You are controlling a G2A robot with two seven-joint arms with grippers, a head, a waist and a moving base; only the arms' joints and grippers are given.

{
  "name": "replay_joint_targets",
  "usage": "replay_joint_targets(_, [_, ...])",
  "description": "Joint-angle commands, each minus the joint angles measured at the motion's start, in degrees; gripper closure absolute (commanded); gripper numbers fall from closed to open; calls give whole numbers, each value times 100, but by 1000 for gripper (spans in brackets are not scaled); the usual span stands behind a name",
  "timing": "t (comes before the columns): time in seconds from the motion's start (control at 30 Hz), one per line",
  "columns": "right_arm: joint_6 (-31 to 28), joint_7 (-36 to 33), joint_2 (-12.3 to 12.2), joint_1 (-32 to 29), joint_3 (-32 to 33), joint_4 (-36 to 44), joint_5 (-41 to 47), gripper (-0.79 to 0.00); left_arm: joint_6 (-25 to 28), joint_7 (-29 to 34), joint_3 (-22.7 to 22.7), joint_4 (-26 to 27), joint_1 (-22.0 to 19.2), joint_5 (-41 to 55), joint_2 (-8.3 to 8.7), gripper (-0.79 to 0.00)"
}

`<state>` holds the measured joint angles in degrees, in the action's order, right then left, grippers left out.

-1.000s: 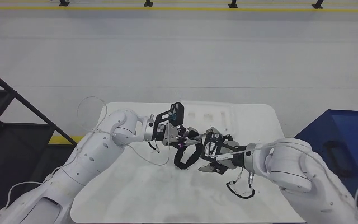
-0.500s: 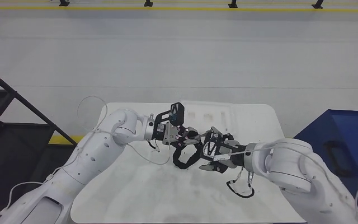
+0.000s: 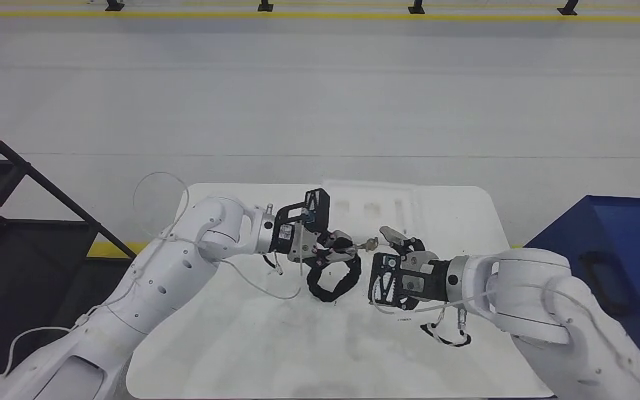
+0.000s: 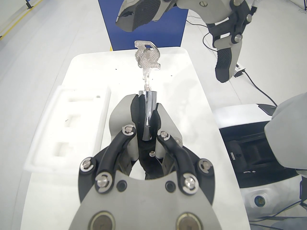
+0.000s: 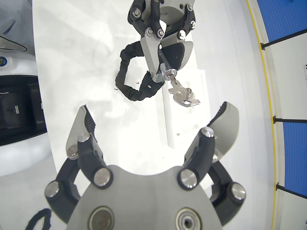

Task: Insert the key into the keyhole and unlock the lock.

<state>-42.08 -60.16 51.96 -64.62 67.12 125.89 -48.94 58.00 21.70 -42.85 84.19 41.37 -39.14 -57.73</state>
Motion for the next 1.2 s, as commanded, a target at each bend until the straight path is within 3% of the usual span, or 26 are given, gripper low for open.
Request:
replay_joint_targets(0.0, [0,0,0,0,0,0,1,-785,0,9,-1,44,-12,-3,22,0])
replay_joint_targets(0.2, [-215,72,-22,-36,-60,59,-321,-785,0,250,52,208,-100,-124,95,0])
replay_joint_targets(0.5, [-1075,871,-162,161,-356,-44,-1227,-785,0,303,272,457,-275,-534,131,0])
replay_joint_targets(0.53, [-1121,916,-168,173,-367,-29,-1306,-720,0,301,302,454,-298,-527,136,0])
replay_joint_targets(0.57, [-1150,963,-172,184,-364,-14,-1381,-474,0,295,328,442,-318,-509,141,0])
replay_joint_targets(0.6, [-1149,1014,-174,182,-361,-8,-1457,-360,0,290,354,433,-338,-494,146,0])
replay_joint_targets(0.77, [-1094,1334,-183,130,-336,73,-1885,-74,0,272,507,370,-412,-322,172,0])
replay_joint_targets(0.83, [-1078,1488,-189,92,-313,104,-2054,0,0,262,559,340,-444,-266,182,0])
replay_joint_targets(1.17, [-831,2133,-212,-154,-141,21,-2298,0,0,159,789,261,-591,-84,225,0])
